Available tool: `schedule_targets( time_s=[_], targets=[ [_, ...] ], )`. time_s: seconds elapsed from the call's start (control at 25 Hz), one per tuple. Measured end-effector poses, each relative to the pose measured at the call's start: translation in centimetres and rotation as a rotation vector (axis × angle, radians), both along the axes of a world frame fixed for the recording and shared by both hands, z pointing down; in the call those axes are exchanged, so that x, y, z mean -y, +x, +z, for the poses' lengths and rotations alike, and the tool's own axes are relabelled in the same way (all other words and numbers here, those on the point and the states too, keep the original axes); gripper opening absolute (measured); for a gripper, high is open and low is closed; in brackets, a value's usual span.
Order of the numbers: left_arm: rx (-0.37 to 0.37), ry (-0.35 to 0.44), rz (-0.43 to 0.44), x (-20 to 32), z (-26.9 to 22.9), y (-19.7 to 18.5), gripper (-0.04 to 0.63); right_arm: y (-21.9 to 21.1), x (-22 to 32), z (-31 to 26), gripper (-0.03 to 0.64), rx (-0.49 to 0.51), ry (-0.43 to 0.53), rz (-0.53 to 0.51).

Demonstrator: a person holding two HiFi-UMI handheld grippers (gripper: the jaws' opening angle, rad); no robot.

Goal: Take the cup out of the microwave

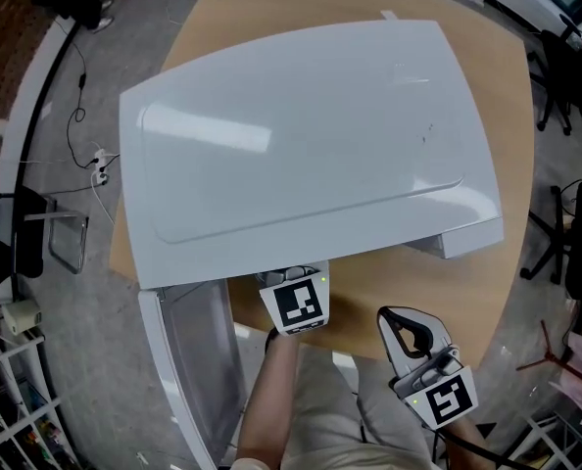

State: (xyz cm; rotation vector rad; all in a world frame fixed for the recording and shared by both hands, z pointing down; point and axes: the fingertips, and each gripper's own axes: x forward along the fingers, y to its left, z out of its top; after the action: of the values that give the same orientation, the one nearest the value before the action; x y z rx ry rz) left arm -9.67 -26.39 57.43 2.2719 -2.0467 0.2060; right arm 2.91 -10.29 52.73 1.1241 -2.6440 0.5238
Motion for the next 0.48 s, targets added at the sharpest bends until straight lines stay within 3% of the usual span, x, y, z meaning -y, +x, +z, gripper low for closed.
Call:
schedule_targets(
  time_s=[0.08, 0.24, 0.48],
  targets=[
    [0.014, 0.020, 0.008, 0.2, -0.2, 0.2, 0.401, 0.2, 0.1, 0.2, 0.008, -0.005, -0.002, 0.008],
    [0.023, 0.027, 0.042, 0.4, -0.2, 0.8, 0.397, 0.4, 0.4, 0.5, 0.008, -0.007, 0.002, 0.010],
    [0.185, 0.042, 0.125, -0.5, -1.1, 1.5, 0.396, 0.3, 0.6, 0.3, 0.008, -0.020, 0.018, 0.002]
  ],
)
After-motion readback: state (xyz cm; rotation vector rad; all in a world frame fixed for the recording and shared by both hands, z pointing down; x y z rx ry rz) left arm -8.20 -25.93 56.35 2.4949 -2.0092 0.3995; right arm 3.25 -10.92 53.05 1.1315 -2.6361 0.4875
